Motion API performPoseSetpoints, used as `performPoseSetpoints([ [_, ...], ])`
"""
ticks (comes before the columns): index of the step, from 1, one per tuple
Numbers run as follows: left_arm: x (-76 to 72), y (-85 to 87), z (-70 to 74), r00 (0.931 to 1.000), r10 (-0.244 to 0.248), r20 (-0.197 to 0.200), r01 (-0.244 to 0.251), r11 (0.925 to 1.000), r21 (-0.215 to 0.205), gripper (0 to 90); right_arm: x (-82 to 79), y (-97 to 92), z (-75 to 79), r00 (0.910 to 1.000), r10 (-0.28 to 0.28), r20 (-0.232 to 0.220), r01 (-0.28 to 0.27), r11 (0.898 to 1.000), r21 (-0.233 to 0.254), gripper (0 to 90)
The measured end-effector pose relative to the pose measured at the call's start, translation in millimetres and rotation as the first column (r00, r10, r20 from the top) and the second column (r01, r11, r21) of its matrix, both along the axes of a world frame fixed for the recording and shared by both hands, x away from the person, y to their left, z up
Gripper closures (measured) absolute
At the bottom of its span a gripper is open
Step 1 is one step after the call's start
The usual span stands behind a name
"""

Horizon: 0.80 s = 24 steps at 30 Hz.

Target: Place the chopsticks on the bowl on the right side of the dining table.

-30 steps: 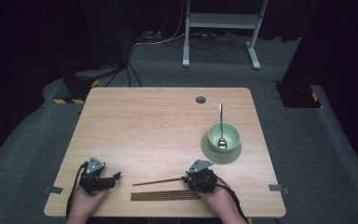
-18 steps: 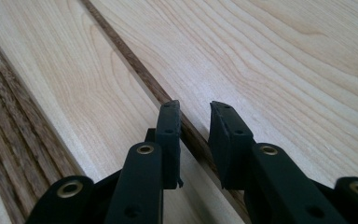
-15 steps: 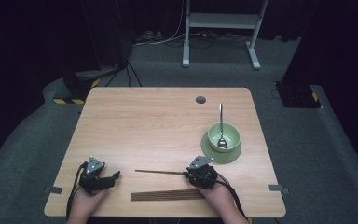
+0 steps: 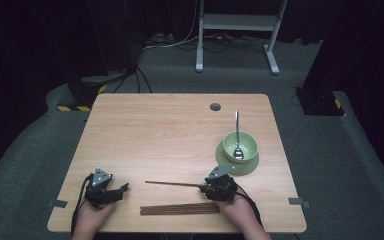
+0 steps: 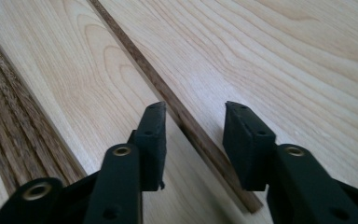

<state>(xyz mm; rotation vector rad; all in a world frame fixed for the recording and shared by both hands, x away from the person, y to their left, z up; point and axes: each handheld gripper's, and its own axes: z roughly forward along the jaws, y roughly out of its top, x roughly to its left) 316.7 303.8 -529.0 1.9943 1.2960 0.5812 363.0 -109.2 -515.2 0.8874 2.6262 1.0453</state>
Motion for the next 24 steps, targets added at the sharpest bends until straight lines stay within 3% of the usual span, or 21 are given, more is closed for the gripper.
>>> performPoseSetpoints([
  [4, -0.2, -0.1, 0.0, 1.0000, 0.000, 0.002, 0.000, 1.0000, 0.003, 25.0, -1.4, -7.6, -0.3, 0.9999, 0.002, 0.012, -0.002, 1.000, -0.004, 58.6],
  [8, 0.0, 0.2, -0.1, 1.0000, -0.001, 0.001, 0.001, 1.0000, -0.003, 25.1, -2.8, -10.6, -1.2, 0.9982, 0.000, 0.059, 0.002, 1.000, -0.027, 72.0],
  [15, -0.1, 0.1, 0.0, 1.0000, -0.002, 0.001, 0.002, 1.0000, 0.000, 25.3, 1.4, -10.7, -1.6, 0.9984, 0.012, 0.055, -0.011, 1.000, -0.018, 83.1],
  [24, 0.0, 0.3, -0.1, 1.0000, -0.004, 0.001, 0.004, 1.0000, -0.004, 25.6, 3.9, -8.3, -3.1, 0.9987, 0.017, 0.047, -0.017, 1.000, 0.008, 83.4],
])
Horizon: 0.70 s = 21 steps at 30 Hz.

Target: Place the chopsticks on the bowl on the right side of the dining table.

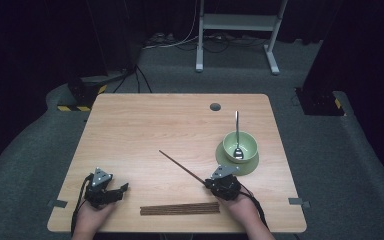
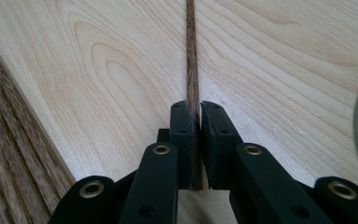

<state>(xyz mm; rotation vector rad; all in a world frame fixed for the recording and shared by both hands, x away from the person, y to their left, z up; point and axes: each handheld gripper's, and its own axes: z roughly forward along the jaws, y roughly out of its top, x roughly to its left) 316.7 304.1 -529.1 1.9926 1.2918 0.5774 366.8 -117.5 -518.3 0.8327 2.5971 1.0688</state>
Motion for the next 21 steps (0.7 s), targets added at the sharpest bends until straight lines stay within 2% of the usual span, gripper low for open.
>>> performPoseSetpoints([
  [4, 0.4, 0.1, 0.0, 1.0000, -0.002, 0.001, 0.002, 1.0000, -0.001, 25.9, -0.7, 1.2, -0.7, 1.0000, -0.006, 0.006, 0.006, 1.000, 0.004, 82.5],
  [9, -0.4, -0.3, 0.3, 1.0000, -0.003, 0.005, 0.003, 0.9999, 0.011, 26.6, 2.3, -0.7, -1.8, 0.9993, -0.027, -0.027, 0.028, 0.999, 0.044, 77.2],
  [12, -0.2, -0.3, 0.1, 1.0000, -0.002, 0.005, 0.002, 1.0000, 0.007, 26.7, 2.5, -1.2, -2.1, 0.9996, -0.016, -0.024, 0.017, 0.999, 0.046, 76.5],
  [15, -0.3, -0.3, 0.3, 1.0000, -0.004, 0.005, 0.004, 0.9999, 0.010, 26.7, -0.9, 0.9, -1.5, 0.9998, 0.004, 0.017, -0.004, 1.000, 0.006, 77.3],
  [17, -0.4, -0.5, 0.1, 1.0000, 0.001, 0.004, -0.001, 1.0000, 0.005, 26.7, -4.8, 2.8, -1.4, 0.9986, 0.018, 0.050, -0.017, 1.000, -0.021, 81.6],
  [21, -0.7, -0.6, 0.3, 1.0000, -0.001, 0.007, 0.001, 0.9999, 0.013, 27.0, -6.7, 5.6, -0.3, 0.9979, 0.026, 0.060, -0.023, 0.999, -0.040, 84.1],
])
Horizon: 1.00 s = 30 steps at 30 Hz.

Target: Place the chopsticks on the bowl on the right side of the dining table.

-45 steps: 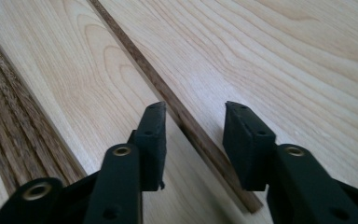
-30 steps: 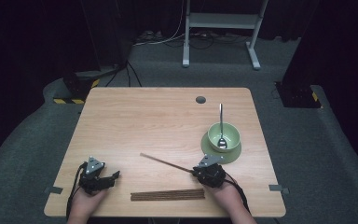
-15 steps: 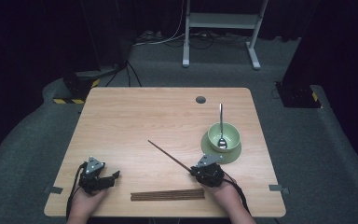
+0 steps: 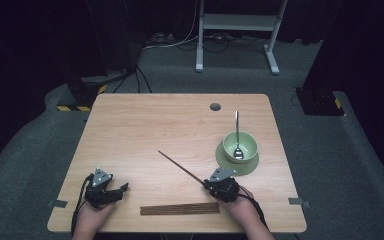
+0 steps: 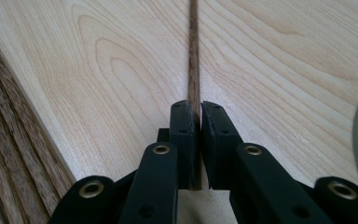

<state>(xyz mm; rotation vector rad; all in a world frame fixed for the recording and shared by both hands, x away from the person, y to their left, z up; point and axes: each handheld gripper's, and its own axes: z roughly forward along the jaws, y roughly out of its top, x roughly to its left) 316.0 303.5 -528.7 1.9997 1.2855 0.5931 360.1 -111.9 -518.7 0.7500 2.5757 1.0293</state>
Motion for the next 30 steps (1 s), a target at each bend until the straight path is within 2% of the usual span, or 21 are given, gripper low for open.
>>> performPoseSetpoints([
  [2, 0.4, 0.3, -0.2, 1.0000, 0.001, -0.003, -0.001, 1.0000, -0.009, 27.1, 0.3, 0.8, 2.3, 0.9999, -0.012, -0.007, 0.012, 1.000, -0.013, 84.2],
  [5, 0.5, 0.4, -0.2, 1.0000, 0.000, -0.003, 0.000, 0.9999, -0.011, 27.4, 1.0, -2.6, 8.6, 0.9996, -0.017, -0.023, 0.018, 0.999, 0.041, 84.2],
  [9, 0.7, 0.5, -0.2, 1.0000, 0.000, -0.004, 0.000, 0.9999, -0.011, 27.4, 0.6, -7.3, 14.1, 0.9994, -0.022, -0.027, 0.024, 0.997, 0.077, 84.2],
  [12, 0.1, 0.0, 0.0, 1.0000, 0.000, 0.002, 0.000, 1.0000, 0.000, 27.7, 0.6, -10.5, 17.5, 0.9995, -0.023, -0.020, 0.025, 0.995, 0.096, 84.2],
  [14, 0.7, 0.6, -0.2, 1.0000, 0.001, -0.003, -0.001, 0.9999, -0.013, 28.1, 0.4, -11.6, 20.7, 0.9996, -0.027, -0.009, 0.028, 0.993, 0.113, 84.2],
  [25, -0.3, -0.2, 0.0, 1.0000, 0.002, 0.004, -0.002, 1.0000, 0.000, 28.5, -6.5, -13.3, 33.5, 0.9977, -0.035, 0.057, 0.027, 0.991, 0.134, 84.2],
  [30, 0.4, 0.4, -0.2, 1.0000, 0.004, 0.000, -0.004, 0.9999, -0.012, 28.8, -7.1, -16.0, 38.5, 0.9972, -0.035, 0.066, 0.025, 0.989, 0.143, 84.2],
])
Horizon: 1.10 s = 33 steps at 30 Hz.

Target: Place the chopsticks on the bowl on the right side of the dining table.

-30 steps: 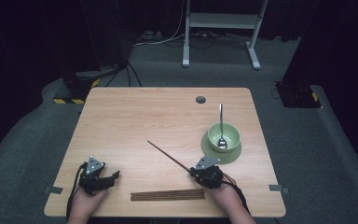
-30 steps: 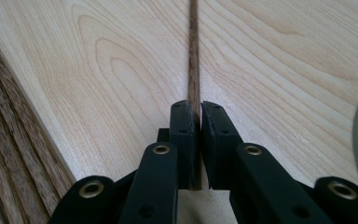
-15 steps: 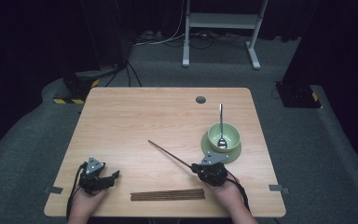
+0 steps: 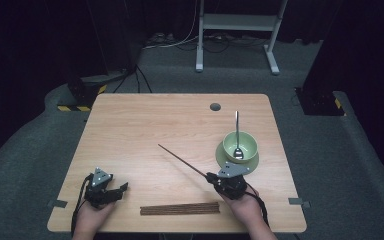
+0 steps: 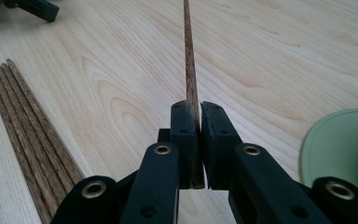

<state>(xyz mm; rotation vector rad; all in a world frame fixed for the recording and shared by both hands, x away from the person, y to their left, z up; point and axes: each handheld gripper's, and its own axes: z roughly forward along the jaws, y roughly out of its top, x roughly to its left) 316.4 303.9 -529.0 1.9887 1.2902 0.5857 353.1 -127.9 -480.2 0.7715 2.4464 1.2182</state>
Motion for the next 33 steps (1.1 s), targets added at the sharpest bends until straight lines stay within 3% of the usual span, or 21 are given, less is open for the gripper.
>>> performPoseSetpoints([
  [14, -0.3, 0.0, 0.2, 1.0000, -0.004, 0.001, 0.004, 1.0000, 0.003, 29.4, -3.6, -11.3, 14.1, 0.9979, -0.027, 0.058, 0.026, 1.000, 0.017, 84.1],
  [33, -0.3, 0.1, 0.1, 1.0000, -0.005, 0.001, 0.005, 1.0000, -0.001, 29.6, 4.3, -41.4, 21.4, 0.9914, -0.118, 0.056, 0.115, 0.992, 0.056, 84.1],
])
